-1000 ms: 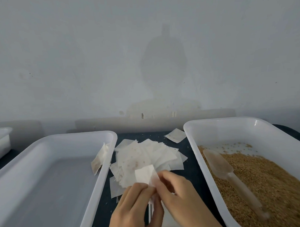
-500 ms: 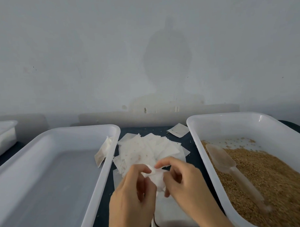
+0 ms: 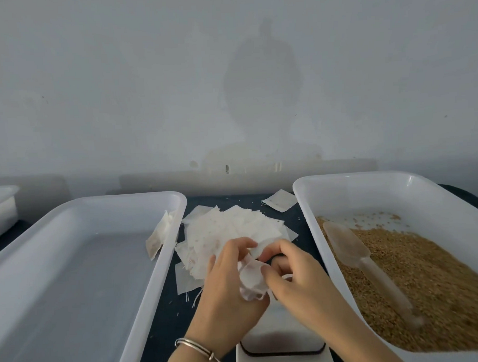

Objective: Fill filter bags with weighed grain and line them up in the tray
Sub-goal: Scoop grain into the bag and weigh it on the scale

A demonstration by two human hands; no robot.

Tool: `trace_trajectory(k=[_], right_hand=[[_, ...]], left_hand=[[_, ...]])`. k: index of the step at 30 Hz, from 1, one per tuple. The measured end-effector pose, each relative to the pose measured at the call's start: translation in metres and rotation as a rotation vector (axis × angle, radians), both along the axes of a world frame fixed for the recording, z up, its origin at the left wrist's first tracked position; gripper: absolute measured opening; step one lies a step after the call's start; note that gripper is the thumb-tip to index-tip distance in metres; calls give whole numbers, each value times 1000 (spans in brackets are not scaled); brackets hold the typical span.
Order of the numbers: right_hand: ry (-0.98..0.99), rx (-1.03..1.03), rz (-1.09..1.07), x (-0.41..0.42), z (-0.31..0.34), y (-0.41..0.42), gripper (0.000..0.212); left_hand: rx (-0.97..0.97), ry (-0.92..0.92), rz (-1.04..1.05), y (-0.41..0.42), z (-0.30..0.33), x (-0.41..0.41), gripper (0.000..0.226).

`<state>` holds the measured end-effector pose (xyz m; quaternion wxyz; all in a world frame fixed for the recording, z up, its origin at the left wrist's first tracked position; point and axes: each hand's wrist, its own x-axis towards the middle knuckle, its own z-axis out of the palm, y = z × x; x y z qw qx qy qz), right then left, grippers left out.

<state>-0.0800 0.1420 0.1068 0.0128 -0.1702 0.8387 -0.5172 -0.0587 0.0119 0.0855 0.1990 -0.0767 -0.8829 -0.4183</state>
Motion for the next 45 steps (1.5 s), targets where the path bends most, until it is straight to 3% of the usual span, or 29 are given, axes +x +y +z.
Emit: trace_trajectory(k=[3, 6, 8, 10, 11, 13, 16, 20, 23, 26, 29, 30, 32, 35, 38, 45], right_hand=[[28, 43, 31, 0, 7, 16, 4], [136, 142, -153, -19, 18, 68, 15], [148, 544, -287, -43, 20, 114, 20], [-72, 1005, -264, -66, 8, 148, 38], [-203, 1137, -194, -75, -2, 156, 47], [-354, 1191, -98, -85, -22, 159, 49], [-275, 1140, -88, -92, -40, 154, 34], [-265, 1050, -163, -100, -22, 168, 31], [-208, 1222, -263, -108, 7, 206, 15], [-98, 1471, -429, -119, 25, 246, 15], [-99, 1580, -478, -123, 22, 267, 6], [-106, 1583, -454, -123, 15, 271, 3], [-143, 1528, -410, -117, 4, 272, 15], [-250, 1295, -326, -108, 3, 259, 9], [-346, 1151, -209, -103, -2, 238, 20], [-467, 786, -164, -97, -25, 215, 15]], left_hand=[[97, -59, -49, -2, -1, -4, 37], [165, -78, -69, -2, -3, -4, 23], [243, -75, -90, 1, -4, -3, 18], [334, -65, -134, 7, -2, -2, 15], [368, -59, -152, 9, -2, -2, 15], [395, -51, -150, 13, -2, -2, 17], [417, -43, -124, 15, -4, 0, 21], [453, -48, -131, 14, -3, 1, 19], [470, -39, -124, 10, -2, 2, 18], [471, -15, -108, 8, -1, 2, 19], [480, -14, -112, 11, -1, 3, 18], [484, -15, -118, 11, -1, 3, 18], [491, -15, -119, 12, -2, 4, 17], [486, -12, -119, 10, -3, 5, 17], [483, -15, -116, 9, -3, 6, 16], [480, -28, -110, 8, -4, 7, 17]])
